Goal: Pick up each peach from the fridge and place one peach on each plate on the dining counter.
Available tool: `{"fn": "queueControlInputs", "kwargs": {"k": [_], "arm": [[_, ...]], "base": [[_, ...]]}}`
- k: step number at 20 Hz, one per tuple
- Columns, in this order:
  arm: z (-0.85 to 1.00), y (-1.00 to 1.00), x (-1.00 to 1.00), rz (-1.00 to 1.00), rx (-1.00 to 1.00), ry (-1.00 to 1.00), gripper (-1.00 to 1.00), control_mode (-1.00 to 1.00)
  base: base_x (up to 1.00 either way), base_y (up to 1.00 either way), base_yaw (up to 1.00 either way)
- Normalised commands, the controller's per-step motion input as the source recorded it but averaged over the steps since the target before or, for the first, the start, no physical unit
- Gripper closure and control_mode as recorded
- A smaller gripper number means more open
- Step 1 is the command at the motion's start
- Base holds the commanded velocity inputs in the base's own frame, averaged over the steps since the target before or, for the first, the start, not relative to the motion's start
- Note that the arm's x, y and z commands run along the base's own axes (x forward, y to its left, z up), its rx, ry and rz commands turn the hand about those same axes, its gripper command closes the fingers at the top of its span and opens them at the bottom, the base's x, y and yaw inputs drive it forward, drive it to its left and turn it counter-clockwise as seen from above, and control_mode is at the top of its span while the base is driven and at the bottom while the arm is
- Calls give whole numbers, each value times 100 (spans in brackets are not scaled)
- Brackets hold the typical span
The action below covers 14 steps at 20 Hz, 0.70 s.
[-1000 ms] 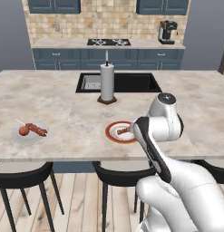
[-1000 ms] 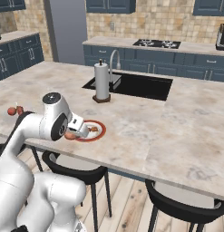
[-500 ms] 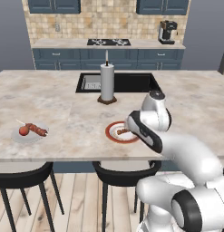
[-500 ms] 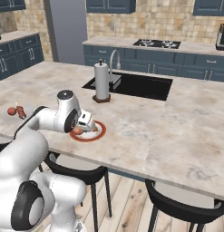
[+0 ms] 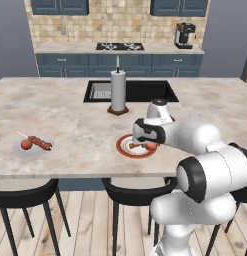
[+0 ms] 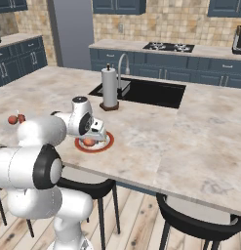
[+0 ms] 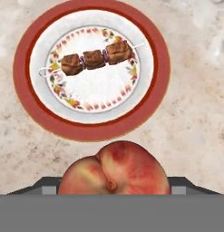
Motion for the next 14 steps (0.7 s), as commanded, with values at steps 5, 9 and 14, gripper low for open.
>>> {"fn": "queueControlInputs", "kwargs": {"k": [5,9,14], "arm": [[-46,0,25,1,0,-2,100,-100],[-38,8,26,0,0,-2,100,-100],[-27,11,28,0,0,-3,100,-100]], "base": [[0,0,0],[0,0,0],[0,0,0]]}}
